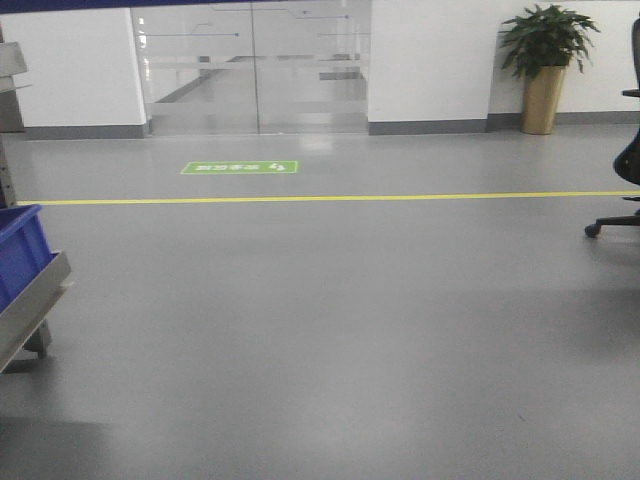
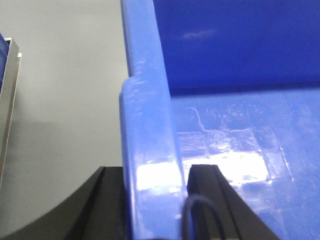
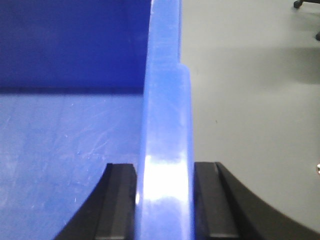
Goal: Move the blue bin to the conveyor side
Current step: 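Drive the base across the floor carrying the bin in both grippers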
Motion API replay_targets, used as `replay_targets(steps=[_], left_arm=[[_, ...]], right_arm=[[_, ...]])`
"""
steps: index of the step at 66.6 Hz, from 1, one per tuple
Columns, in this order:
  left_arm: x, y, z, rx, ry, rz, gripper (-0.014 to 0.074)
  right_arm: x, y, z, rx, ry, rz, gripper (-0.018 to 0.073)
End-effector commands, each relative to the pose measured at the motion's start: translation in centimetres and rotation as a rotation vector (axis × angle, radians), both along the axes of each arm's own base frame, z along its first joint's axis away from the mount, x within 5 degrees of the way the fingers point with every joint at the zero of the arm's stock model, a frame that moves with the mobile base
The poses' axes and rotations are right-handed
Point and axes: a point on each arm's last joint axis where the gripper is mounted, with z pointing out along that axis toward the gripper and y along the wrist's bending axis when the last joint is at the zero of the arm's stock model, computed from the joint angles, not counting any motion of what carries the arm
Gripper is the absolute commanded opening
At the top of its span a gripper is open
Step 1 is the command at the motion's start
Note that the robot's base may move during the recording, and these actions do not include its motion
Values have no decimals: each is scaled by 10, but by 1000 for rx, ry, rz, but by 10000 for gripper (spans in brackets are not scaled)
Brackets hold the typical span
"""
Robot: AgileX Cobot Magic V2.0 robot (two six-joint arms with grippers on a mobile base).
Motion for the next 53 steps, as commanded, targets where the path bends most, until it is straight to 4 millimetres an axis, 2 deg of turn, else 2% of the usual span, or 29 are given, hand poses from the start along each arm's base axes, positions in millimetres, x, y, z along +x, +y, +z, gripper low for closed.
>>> replay_targets(steps=[1,53], left_arm=[[-5,-2,17,-28,-137,-31,-9],[-5,-2,17,-28,-137,-31,-9]], right_arm=[[-4,-2,18,18,-149,16,-71],[-4,-2,18,18,-149,16,-71]])
